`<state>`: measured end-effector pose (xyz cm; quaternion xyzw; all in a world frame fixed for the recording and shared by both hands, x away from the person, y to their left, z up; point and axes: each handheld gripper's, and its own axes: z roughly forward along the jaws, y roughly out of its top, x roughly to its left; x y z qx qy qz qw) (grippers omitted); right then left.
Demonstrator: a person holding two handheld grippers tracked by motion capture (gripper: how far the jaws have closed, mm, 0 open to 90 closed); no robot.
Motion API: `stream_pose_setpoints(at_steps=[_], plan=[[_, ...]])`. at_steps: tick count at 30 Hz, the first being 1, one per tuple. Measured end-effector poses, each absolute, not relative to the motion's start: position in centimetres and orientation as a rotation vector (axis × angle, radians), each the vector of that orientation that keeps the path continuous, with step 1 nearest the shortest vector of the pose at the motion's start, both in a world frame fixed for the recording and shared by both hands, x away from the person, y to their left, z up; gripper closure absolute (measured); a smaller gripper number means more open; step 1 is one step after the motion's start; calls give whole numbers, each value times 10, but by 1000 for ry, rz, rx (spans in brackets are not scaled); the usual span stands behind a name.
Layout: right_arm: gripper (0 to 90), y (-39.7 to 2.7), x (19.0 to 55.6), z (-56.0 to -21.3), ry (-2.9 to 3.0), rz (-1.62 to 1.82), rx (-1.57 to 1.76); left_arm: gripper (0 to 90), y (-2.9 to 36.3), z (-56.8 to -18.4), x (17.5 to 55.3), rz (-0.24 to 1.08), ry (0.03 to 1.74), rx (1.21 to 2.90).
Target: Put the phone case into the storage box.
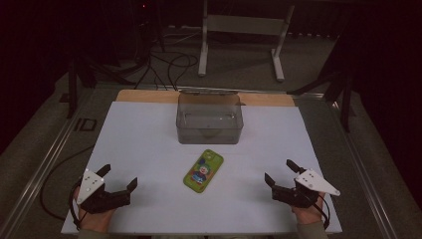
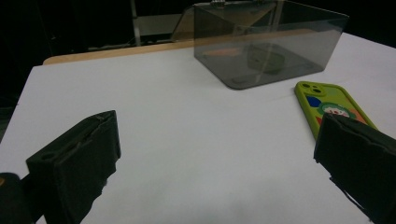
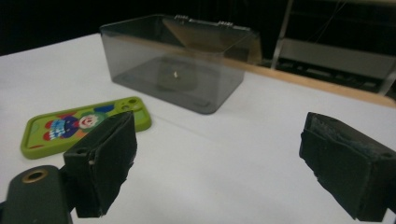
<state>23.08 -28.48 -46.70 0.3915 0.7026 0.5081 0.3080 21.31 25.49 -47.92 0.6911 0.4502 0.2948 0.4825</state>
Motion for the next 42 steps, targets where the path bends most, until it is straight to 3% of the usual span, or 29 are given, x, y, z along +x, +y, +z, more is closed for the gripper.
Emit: stream_pose_setpoints(at_steps=[27, 42], plan=[[114, -286, 228, -480, 1800, 1353, 1068, 12, 253, -478, 214, 709, 1100, 1677], [112, -287, 227, -479, 1801, 1351, 1077, 2, 237, -463, 229, 665, 1118, 1766]])
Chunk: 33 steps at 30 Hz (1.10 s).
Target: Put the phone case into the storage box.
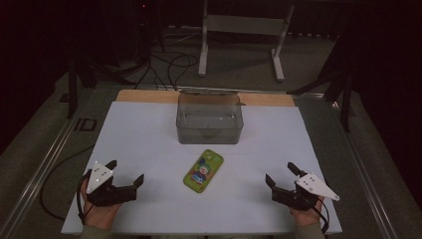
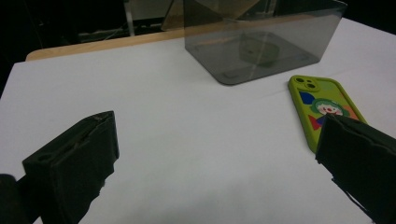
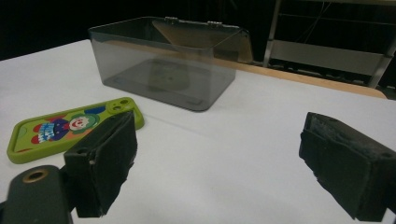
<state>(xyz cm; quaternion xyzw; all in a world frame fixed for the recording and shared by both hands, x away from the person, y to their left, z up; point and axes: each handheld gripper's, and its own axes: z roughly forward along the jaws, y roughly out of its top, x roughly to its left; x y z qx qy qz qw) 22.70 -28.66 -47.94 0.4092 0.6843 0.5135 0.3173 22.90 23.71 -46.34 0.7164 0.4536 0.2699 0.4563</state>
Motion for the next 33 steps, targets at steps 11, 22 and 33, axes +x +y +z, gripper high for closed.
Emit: stream_pose_setpoints(at_steps=[11, 22, 33], plan=[[111, -286, 227, -480, 1799, 1337, 1076, 2, 219, -458, 246, 641, 1132, 1833], [108, -286, 227, -481, 1791, 1333, 1079, 2, 201, -455, 258, 632, 1122, 1890], [108, -287, 227, -481, 1789, 1327, 1090, 2, 178, -454, 272, 606, 1112, 1951]])
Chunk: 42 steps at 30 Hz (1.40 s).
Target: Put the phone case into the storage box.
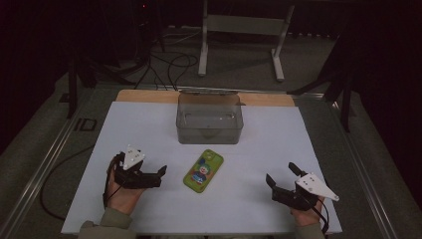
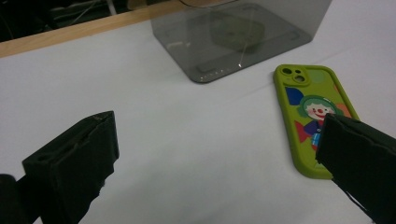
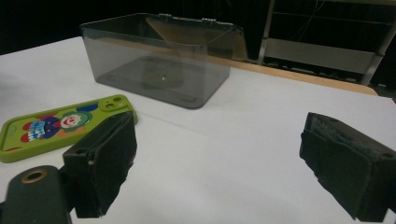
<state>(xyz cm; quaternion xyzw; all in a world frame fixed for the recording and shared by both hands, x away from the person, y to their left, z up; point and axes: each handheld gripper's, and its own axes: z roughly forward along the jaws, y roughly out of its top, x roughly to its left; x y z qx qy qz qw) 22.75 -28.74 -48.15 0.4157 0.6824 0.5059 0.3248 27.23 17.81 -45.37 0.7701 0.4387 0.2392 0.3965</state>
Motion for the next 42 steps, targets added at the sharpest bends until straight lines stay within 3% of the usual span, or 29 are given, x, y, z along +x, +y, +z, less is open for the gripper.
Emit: stream_pose_setpoints(at_steps=[42], plan=[[108, -290, 229, -482, 1782, 1311, 1127, 2, 120, -458, 306, 518, 1094, 2099]])
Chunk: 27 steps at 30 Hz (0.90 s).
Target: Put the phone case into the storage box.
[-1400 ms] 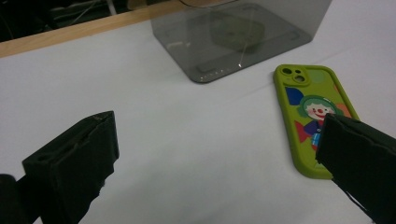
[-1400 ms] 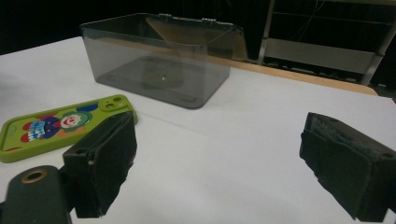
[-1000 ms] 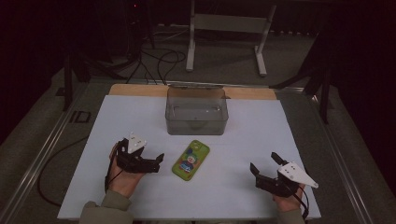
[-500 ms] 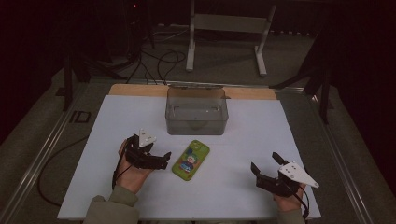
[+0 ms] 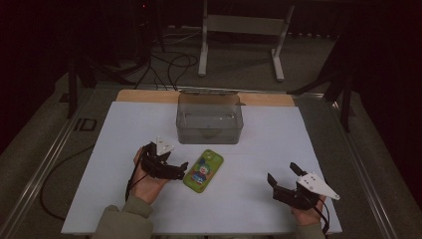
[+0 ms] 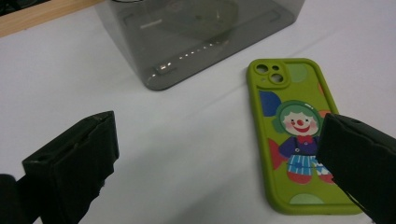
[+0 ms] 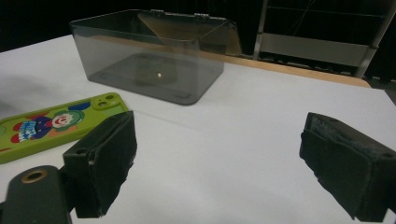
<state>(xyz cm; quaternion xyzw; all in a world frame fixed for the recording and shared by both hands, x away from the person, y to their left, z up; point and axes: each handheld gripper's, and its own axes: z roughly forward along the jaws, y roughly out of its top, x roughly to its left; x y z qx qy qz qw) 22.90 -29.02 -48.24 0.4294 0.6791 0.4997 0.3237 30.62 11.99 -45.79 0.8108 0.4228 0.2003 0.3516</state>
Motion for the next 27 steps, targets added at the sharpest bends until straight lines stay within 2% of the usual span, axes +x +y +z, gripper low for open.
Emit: stream_pose_setpoints(at_steps=[27], plan=[[109, -290, 229, -483, 1780, 1308, 1129, 2, 87, -464, 312, 478, 1045, 2189]])
